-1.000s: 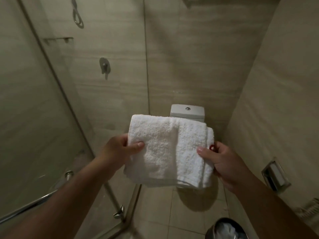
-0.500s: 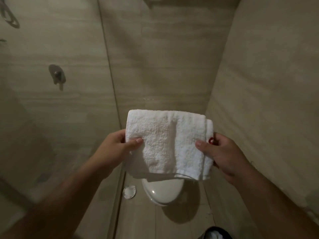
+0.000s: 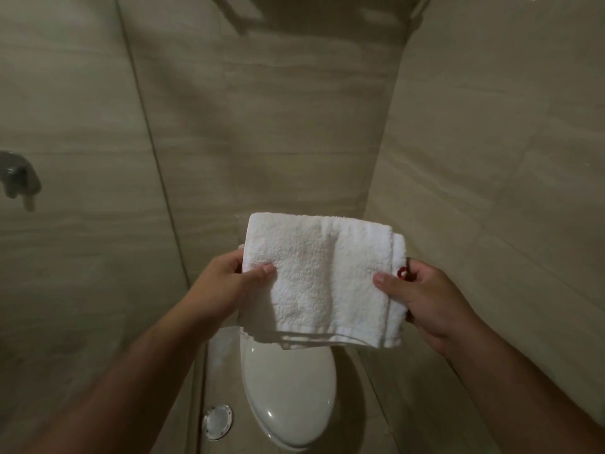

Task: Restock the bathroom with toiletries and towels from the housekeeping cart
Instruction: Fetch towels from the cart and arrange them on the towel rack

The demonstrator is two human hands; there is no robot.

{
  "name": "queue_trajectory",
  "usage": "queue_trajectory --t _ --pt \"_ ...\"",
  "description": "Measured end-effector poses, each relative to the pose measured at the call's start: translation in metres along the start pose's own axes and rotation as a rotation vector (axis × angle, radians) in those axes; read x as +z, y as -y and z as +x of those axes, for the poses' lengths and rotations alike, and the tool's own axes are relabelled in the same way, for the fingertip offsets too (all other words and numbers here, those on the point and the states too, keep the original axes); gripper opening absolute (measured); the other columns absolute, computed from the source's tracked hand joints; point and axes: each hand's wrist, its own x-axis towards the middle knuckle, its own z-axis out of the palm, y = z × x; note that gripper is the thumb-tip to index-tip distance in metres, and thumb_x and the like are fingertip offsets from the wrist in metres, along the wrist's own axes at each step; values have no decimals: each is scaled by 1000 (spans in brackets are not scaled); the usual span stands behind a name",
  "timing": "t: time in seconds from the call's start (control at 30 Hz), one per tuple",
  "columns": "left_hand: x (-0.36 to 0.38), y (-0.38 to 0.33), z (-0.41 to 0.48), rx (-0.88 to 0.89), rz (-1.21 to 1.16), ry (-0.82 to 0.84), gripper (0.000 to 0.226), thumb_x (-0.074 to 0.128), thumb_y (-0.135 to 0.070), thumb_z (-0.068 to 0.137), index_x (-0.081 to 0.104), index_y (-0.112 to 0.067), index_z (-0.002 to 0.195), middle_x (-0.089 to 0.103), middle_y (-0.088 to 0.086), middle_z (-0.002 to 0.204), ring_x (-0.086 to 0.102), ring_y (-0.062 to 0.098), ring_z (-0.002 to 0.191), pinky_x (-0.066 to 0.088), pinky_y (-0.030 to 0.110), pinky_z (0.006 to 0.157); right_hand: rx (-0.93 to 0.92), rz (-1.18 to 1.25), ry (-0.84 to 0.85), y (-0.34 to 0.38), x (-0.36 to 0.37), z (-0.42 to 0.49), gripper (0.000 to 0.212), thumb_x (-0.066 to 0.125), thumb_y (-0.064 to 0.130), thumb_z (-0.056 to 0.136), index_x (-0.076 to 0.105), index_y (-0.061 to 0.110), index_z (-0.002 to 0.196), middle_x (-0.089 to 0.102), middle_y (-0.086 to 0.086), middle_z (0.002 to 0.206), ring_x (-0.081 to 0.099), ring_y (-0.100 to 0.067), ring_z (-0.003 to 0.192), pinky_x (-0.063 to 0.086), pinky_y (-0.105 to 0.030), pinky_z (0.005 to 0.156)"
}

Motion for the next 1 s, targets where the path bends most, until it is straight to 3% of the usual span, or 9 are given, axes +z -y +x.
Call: queue_trajectory --t 0.17,0.33,0.47,0.63,0.87,1.0 --pt "-13 22 37 -48 14 -18 13 70 -21 90 75 -13 100 77 9 95 72 23 82 54 29 60 52 -8 28 -13 14 41 21 72 11 88 70 16 108 78 0 98 76 -16 89 58 -33 72" --pt "-24 37 75 -85 25 -79 18 71 -20 90 73 -6 101 73 21 104 69 28 86 54 41 76 125 28 87 -29 30 104 20 71 9 89 70 15 108 78 -1 99 75 -16 88 58 -31 71" --pt "-30 38 114 -124 41 -169 17 70 -17 90 72 -4 101 72 22 103 69 27 84 55 36 69 180 55 189 -37 44 165 22 70 12 90 68 17 112 78 1 101 75 -14 89 57 -32 75" --pt "-27 35 157 -155 54 -259 17 68 -19 92 72 -9 105 77 11 100 74 28 91 58 33 67 195 67 307 -38 53 237 25 70 12 90 67 16 114 77 -2 103 75 -17 92 57 -32 74" --pt "-21 25 194 -185 127 -383 11 66 -20 94 71 -13 101 78 1 90 75 18 82 56 24 60 181 37 413 -32 58 293 27 74 15 87 67 16 114 77 -3 103 75 -21 95 58 -40 84" --pt "-19 15 209 -142 134 -368 11 67 -23 93 70 -16 102 78 -2 92 75 17 85 57 22 60 136 29 426 -19 61 316 26 75 16 87 67 19 112 78 -1 101 75 -17 91 58 -35 78"
